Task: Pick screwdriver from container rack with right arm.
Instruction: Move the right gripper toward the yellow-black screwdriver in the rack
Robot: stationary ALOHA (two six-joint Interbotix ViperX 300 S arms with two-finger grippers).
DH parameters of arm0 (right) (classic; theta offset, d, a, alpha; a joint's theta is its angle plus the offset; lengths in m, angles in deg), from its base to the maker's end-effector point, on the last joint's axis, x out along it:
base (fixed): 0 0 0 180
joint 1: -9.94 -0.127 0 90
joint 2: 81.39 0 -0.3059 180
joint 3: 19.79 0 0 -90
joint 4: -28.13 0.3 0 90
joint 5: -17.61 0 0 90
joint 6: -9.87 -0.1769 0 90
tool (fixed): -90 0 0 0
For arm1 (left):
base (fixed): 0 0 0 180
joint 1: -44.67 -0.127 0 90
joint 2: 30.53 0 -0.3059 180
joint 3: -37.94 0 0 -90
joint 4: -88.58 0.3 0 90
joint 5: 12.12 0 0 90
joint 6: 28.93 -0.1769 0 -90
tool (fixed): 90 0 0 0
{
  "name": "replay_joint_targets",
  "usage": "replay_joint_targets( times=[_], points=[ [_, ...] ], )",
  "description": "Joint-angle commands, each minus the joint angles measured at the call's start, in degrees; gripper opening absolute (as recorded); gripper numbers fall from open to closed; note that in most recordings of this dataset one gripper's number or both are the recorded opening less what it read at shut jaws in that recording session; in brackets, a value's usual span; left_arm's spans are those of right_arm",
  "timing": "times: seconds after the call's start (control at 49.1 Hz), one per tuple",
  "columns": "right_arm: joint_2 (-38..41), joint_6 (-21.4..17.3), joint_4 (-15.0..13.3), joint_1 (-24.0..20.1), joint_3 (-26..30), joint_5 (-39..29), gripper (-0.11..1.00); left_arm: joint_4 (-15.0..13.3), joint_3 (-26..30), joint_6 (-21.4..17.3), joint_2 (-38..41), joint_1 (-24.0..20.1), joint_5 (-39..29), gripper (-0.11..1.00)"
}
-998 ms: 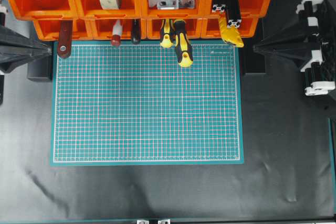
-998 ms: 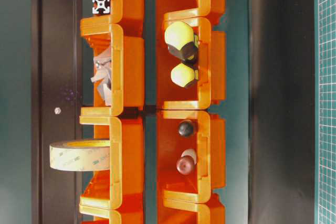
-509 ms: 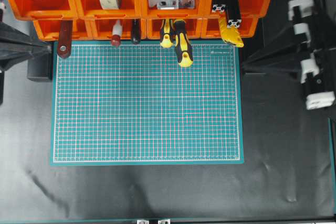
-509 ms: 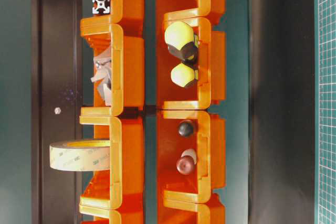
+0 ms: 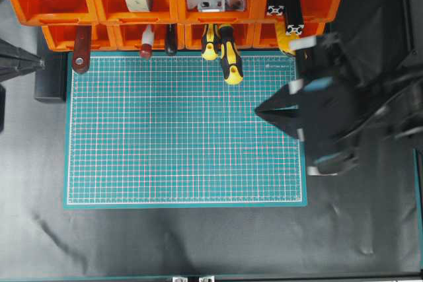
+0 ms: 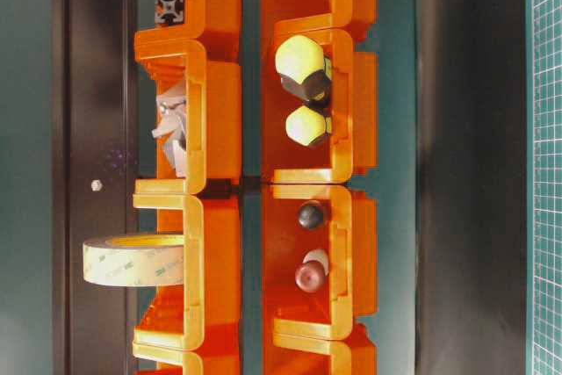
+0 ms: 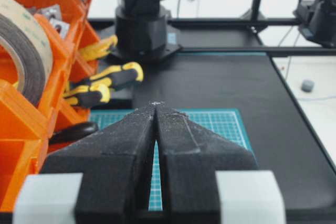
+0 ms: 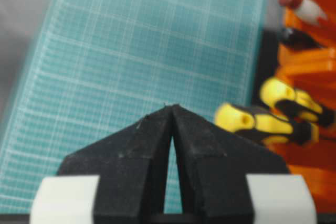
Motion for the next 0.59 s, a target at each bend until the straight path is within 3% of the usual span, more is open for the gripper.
replay_joint_targets(
  times=[0.0, 0.183, 0.285, 0.407, 0.57],
  points=[
    [2.20, -2.81, -7.29, -1.93, 3.69, -4.04, -0.01, 0.18, 1.76, 0.26, 0.26, 0.70, 0.00, 0.00],
    [6.50, -13.45, -26.46, -8.53, 5.10, -15.21, -0.01, 0.18, 1.76, 0.26, 0.35, 1.49, 0.00, 0.00],
    [9.40, -19.34, -34.80, -12.92, 4.75, -25.14, -0.01, 0.18, 1.67, 0.26, 0.53, 1.93, 0.00, 0.00],
    [13.10, -24.43, -40.69, -17.40, 4.75, -34.10, -0.01, 0.09, 1.76, 0.26, 0.62, 2.37, 0.09, 0.00],
    [16.35, -26.46, -41.57, -19.60, 4.13, -35.86, 0.00, 0.18, 1.76, 0.26, 0.62, 2.64, 0.00, 0.00]
  ],
)
